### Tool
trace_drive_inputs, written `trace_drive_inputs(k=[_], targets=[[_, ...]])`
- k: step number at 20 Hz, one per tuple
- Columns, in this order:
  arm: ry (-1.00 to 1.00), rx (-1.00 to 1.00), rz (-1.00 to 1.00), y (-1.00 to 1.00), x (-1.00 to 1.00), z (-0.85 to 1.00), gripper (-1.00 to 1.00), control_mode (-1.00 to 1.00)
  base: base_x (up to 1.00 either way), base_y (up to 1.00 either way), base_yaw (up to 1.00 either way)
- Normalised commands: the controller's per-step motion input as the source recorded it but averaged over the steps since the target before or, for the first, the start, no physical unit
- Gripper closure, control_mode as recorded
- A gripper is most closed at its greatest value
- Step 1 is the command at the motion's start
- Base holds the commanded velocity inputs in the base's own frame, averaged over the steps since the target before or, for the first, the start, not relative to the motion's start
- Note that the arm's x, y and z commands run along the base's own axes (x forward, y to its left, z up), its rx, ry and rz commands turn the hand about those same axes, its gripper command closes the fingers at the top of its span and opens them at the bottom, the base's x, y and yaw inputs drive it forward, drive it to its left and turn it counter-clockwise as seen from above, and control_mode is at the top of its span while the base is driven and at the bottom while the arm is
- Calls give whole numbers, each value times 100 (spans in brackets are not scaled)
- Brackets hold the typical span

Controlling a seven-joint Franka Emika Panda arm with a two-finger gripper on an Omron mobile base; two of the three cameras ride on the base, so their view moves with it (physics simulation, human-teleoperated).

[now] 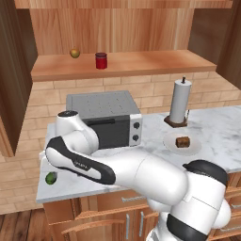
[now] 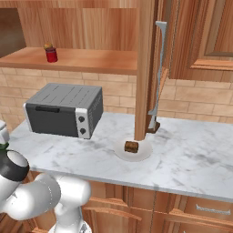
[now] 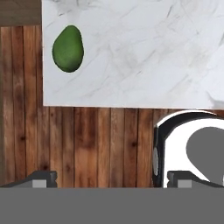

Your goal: Pick the avocado and bread from the counter and place them on the plate. Then pick the jam from the cabinet and place it next to the plate. Lastly close the cabinet door.

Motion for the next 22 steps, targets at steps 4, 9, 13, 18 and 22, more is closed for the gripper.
trace_drive_inputs(k=[4, 9, 13, 18, 22], targets=[[0, 0, 0, 10, 9, -4, -100, -100, 0, 0, 0], [0, 0, 0, 11, 8, -6, -100, -100, 0, 0, 0], [0, 0, 0, 8, 5, -10, -100, -100, 0, 0, 0], [0, -1, 0, 4, 2, -13, -100, -100, 0, 0, 0], [0, 0, 0, 4, 2, -9, -100, -100, 0, 0, 0]])
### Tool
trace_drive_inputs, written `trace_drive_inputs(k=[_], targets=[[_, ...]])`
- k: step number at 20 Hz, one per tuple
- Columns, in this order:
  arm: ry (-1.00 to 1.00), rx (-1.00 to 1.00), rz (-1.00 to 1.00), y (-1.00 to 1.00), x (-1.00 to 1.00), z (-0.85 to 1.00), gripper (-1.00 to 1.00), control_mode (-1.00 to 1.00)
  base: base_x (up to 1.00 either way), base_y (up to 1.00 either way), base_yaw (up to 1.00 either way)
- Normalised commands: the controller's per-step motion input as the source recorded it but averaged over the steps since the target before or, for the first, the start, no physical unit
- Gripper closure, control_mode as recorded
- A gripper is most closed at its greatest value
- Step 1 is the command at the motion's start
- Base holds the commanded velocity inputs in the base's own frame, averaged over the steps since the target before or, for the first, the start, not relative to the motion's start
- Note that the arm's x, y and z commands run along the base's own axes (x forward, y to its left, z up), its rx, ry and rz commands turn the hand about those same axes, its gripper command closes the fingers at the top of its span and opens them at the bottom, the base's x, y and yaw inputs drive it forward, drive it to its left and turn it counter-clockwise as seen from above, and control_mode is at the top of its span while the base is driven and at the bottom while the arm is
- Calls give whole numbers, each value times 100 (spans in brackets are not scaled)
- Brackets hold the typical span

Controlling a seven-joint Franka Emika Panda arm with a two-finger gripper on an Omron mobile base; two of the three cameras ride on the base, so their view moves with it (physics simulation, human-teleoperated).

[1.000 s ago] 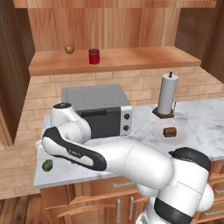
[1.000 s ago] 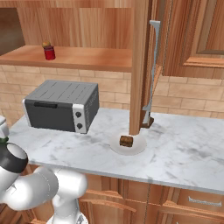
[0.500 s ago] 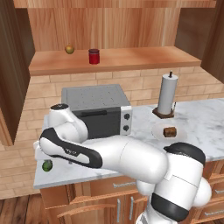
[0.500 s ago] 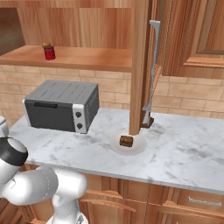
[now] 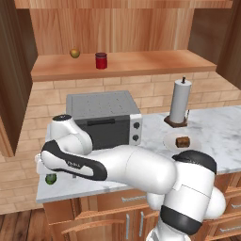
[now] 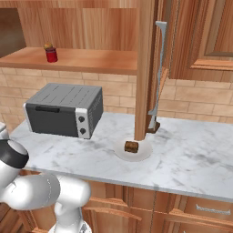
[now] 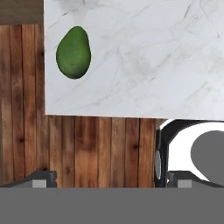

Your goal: Pick the avocado and bread from the counter and place them on the plate. Then pick the jam from the cabinet and place it next to the plate. Lastly close the cabinet door.

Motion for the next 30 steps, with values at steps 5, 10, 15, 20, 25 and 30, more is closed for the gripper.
trace_drive_inputs(k=[5, 10, 15, 20, 25, 30], targets=[[0, 0, -4, 2, 0, -2, -100, -100, 0, 0, 0], [0, 0, -5, 0, 1, -2, -100, -100, 0, 0, 0], [0, 0, -6, 0, 3, -5, -100, -100, 0, 0, 0], [0, 0, -5, 3, 6, -7, -100, -100, 0, 0, 0], [0, 0, -5, 3, 9, -6, -100, -100, 0, 0, 0], [0, 0, -5, 5, 10, -8, -100, -100, 0, 0, 0]])
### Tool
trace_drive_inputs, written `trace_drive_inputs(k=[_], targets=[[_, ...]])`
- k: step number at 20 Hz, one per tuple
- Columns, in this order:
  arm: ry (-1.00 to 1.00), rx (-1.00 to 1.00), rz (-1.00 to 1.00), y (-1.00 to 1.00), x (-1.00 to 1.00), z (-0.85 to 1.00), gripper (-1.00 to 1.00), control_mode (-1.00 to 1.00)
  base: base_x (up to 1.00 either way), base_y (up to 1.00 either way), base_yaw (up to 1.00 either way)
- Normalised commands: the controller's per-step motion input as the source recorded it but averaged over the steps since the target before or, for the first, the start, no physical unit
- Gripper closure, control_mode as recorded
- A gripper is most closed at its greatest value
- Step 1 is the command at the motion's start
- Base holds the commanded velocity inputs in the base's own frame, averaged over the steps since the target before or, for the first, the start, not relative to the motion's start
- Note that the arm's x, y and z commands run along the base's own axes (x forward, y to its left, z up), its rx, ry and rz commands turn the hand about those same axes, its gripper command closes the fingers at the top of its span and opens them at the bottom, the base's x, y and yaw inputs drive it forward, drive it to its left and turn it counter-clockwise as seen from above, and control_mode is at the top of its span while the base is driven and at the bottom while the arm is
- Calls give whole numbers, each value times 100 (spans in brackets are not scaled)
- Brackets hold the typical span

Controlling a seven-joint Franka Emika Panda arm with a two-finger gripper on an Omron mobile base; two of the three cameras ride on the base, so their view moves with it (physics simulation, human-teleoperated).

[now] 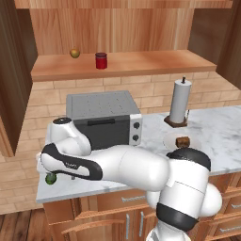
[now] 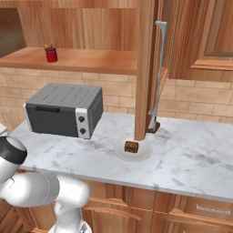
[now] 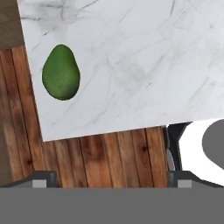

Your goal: Pick the avocado and bread from the counter and place them on the plate. Then pick the jam from the cabinet and place it next to the plate. Lastly close the cabinet door.

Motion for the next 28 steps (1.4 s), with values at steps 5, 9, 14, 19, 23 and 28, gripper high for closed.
trace_drive_inputs(k=[5, 9, 14, 19, 23, 28], targets=[[0, -1, -4, 8, 10, -10, -100, -100, 0, 0, 0], [0, -1, -4, 11, 12, -14, -100, -100, 0, 0, 0], [0, -1, -3, 7, 11, -10, -100, -100, 0, 0, 0], [0, 0, -3, 6, 11, -5, -100, -100, 0, 0, 0], [0, 0, -2, 7, 12, -6, -100, -100, 0, 0, 0], [0, 0, -2, 8, 11, -9, -100, -100, 0, 0, 0]])
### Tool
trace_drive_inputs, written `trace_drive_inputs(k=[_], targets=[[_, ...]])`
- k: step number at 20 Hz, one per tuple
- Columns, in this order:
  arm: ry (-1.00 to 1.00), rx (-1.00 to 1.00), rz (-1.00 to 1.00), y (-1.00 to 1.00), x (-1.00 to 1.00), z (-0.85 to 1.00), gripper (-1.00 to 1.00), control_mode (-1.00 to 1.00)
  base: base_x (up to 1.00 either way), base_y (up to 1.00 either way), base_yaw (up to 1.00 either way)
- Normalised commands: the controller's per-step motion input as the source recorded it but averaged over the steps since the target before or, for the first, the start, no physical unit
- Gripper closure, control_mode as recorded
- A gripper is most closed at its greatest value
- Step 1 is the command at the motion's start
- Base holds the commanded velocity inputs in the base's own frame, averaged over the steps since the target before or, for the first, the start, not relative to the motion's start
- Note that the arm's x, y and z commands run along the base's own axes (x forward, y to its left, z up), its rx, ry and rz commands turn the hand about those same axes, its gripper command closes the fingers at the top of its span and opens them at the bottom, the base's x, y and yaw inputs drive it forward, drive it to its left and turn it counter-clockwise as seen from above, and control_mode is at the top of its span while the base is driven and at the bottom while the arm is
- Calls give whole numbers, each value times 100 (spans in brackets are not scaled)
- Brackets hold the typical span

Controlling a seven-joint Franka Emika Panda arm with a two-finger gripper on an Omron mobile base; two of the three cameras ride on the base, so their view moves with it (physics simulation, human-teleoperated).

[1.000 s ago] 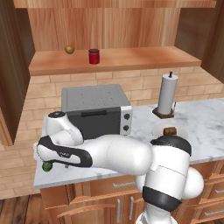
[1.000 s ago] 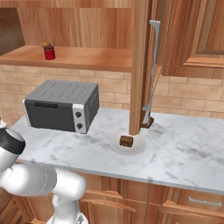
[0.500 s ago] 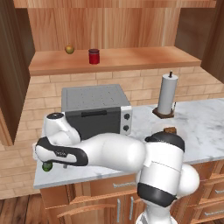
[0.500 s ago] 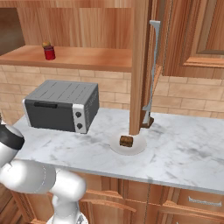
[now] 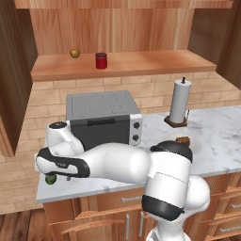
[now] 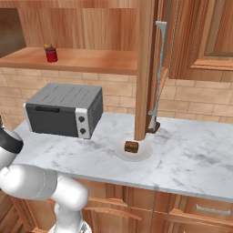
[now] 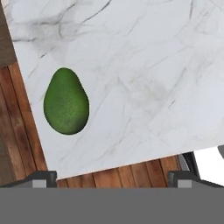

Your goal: Pick the avocado and bread from the counter and place them on the plate. Then pick the jam from the cabinet and place it next to the plate. Lastly close the cabinet door.

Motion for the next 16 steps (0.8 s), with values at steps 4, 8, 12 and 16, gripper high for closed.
trace_drive_inputs(k=[4, 8, 12, 16], targets=[[0, -1, -2, 8, 12, -11, -100, -100, 0, 0, 0], [0, -1, -2, 10, 14, -8, -100, -100, 0, 0, 0], [0, -2, -3, 11, 14, -8, -100, -100, 0, 0, 0], [1, -1, -2, 10, 13, -8, -100, -100, 0, 0, 0]])
